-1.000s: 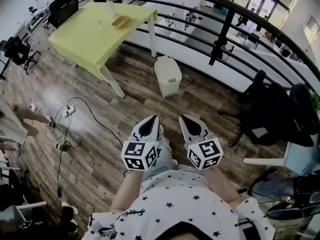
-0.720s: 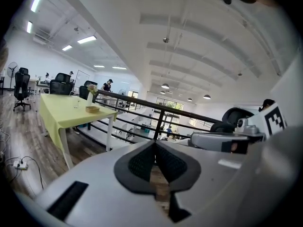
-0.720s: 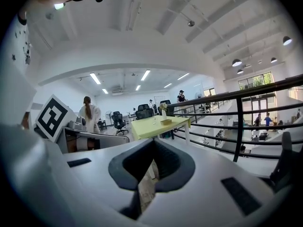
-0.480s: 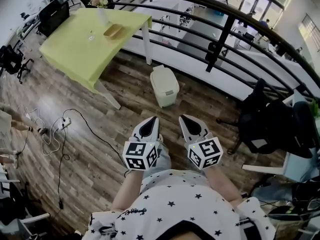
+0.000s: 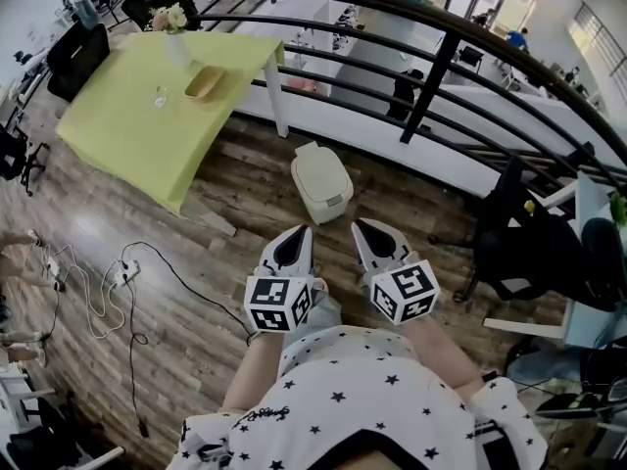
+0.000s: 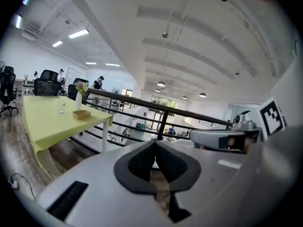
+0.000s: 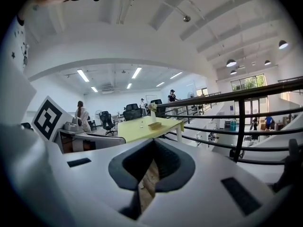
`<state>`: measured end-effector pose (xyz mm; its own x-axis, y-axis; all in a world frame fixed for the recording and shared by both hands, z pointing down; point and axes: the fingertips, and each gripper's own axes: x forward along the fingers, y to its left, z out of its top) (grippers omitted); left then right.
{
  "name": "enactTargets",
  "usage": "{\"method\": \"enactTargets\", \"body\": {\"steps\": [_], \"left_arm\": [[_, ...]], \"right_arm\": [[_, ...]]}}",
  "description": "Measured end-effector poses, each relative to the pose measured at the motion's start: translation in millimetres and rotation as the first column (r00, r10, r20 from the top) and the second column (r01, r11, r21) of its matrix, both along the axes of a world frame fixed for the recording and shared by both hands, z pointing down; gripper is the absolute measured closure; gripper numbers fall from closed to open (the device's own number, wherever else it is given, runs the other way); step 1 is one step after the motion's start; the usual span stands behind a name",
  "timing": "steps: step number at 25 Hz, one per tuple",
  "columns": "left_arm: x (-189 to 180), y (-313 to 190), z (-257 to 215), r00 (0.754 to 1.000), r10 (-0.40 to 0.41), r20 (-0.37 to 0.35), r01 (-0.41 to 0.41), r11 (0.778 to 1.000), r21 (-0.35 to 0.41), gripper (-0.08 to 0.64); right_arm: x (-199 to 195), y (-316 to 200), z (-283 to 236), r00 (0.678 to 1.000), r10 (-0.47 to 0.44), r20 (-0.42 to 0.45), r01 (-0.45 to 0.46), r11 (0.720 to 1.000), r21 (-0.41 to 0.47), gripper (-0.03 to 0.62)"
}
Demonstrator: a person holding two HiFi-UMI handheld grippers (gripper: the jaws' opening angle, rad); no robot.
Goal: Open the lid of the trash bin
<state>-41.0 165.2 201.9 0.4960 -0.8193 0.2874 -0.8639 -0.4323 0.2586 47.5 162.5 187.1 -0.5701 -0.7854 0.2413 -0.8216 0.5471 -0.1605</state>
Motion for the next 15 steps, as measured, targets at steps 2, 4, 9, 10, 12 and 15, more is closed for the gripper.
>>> {"method": "enactTargets", "body": {"steps": [2, 4, 9, 10, 12, 15], "left_arm": [[-9.9, -19.7, 3.8, 1.000, 0.006, -0.001, -0.006, 1.000, -0.007, 0.548], [-19.1, -38.6, 7.5, 1.000, 0.014, -0.002, -0.014, 1.000, -0.015, 0.548], [-36.1, -80.0, 21.3, 0.999, 0.036, 0.003, -0.036, 0.999, -0.036, 0.548], [-38.6, -88.2, 25.3, 0.999, 0.038, 0.003, -0.038, 0.998, -0.040, 0.548], [-43.6, -104.9, 34.0, 0.999, 0.039, -0.002, -0.039, 0.998, -0.050, 0.548], [-50.8, -127.8, 47.8, 0.999, 0.041, -0.006, -0.042, 0.997, -0.071, 0.548]], "right_arm": [[-7.7, -19.7, 2.4, 1.000, 0.013, 0.000, -0.013, 1.000, -0.005, 0.598], [-15.9, -38.9, 4.8, 1.000, 0.023, -0.003, -0.023, 1.000, -0.008, 0.598], [-35.0, -79.7, 16.9, 0.999, 0.028, -0.020, -0.028, 0.999, -0.021, 0.598], [-37.2, -87.4, 20.5, 0.999, 0.030, -0.022, -0.031, 0.999, -0.024, 0.598], [-40.9, -102.8, 27.5, 0.999, 0.041, -0.028, -0.042, 0.999, -0.032, 0.598], [-46.7, -122.5, 38.4, 0.997, 0.059, -0.047, -0.061, 0.997, -0.047, 0.598]]}}
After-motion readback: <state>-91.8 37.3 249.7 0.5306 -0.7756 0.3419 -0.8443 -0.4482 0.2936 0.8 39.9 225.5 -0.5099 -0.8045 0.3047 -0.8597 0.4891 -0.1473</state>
